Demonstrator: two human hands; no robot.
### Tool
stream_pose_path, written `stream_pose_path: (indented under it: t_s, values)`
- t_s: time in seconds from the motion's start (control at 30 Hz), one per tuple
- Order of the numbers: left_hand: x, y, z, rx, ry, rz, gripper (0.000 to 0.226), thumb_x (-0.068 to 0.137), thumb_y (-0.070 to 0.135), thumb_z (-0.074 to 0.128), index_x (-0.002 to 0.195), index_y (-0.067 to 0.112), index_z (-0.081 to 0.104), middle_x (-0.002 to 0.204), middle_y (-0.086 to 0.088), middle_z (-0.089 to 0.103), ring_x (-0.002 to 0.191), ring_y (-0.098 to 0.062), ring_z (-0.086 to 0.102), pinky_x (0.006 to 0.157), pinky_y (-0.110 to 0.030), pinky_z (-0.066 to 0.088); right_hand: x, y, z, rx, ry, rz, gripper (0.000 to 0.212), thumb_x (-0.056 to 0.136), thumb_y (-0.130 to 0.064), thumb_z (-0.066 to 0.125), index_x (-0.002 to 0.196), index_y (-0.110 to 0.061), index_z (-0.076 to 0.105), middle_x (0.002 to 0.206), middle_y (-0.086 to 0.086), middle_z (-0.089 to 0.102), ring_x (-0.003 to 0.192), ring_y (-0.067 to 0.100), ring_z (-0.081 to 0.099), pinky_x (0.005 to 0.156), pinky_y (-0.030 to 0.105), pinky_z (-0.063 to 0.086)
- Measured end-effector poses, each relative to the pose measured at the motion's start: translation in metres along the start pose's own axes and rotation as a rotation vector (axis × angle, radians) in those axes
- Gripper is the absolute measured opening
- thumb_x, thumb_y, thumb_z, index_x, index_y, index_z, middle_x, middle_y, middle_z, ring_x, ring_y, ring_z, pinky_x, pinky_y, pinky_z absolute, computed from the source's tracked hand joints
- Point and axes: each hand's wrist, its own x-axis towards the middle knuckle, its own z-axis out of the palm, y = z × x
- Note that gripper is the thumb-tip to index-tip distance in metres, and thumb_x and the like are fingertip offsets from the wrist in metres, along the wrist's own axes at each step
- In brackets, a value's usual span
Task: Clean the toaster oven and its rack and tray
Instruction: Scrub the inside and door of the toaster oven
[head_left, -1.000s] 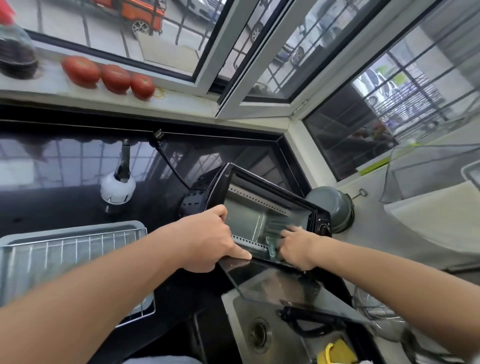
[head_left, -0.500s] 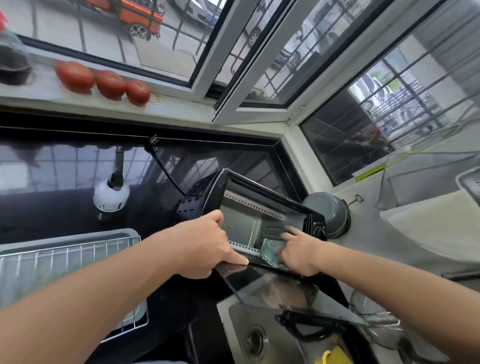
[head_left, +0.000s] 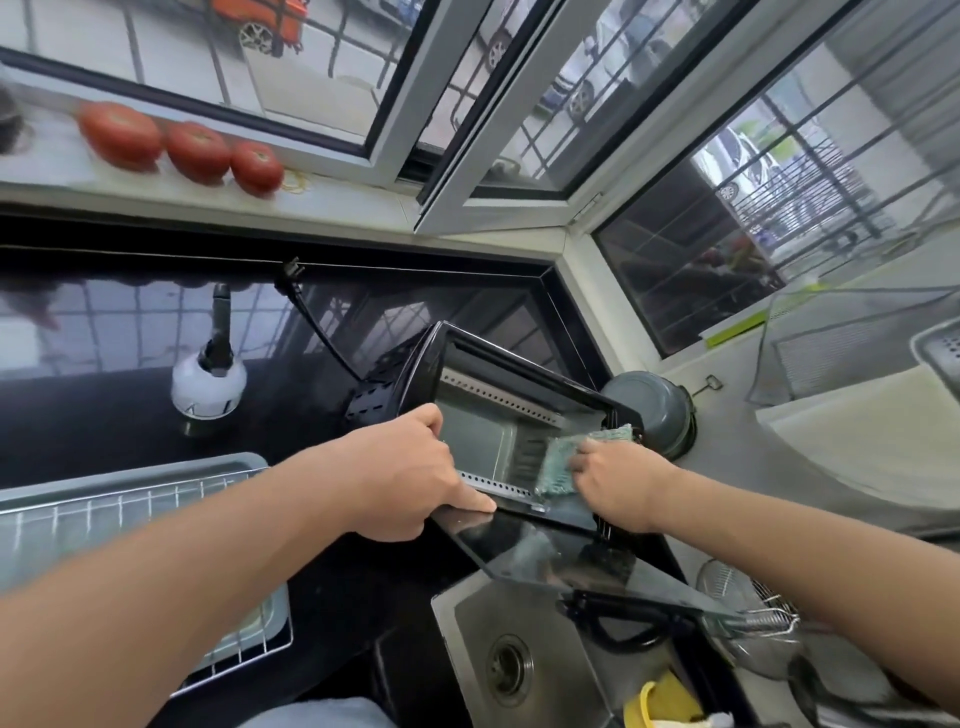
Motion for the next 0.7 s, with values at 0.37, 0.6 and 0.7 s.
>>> stream_pose_path:
  t_s: [0.37,0.6,0.7]
  values:
    - [-0.003,0.005,0.001,0.008,-0.003,-0.002,0.068,0.091,0.013,0.044,0.151,0.045,0.040,0.086,0.002,0.066,0.076,-0.021,0.054,0.100,-0.040,0.027,0.098,-0.018,0.002,-0.049,-0.482,-0.066,0.038,0.089,-0.020,0.065,0.126,-0.010,0.065,0.138,0.011,0.058,0.130,0.035,0.049,0.100,0.052,0.048]
    - [-0.002,0.003,-0.001,0.006,0.008,0.001,0.067,0.088,0.013,0.046,0.147,0.044,0.043,0.080,0.004,0.063,0.073,-0.020,0.053,0.098,-0.040,0.028,0.020,-0.002,-0.009,-0.095,-0.268,-0.036,0.047,0.090,-0.020,0.058,0.135,-0.006,0.054,0.143,0.014,0.048,0.130,0.035,0.042,0.104,0.050,0.044]
    - [-0.004,0.003,-0.001,-0.002,0.015,-0.002,0.069,0.088,0.011,0.044,0.149,0.044,0.043,0.080,0.002,0.064,0.072,-0.021,0.053,0.097,-0.039,0.027,-0.001,-0.001,-0.018,-0.099,-0.223,0.018,0.047,0.095,-0.021,0.048,0.138,-0.003,0.051,0.140,0.019,0.048,0.124,0.036,0.045,0.103,0.046,0.043]
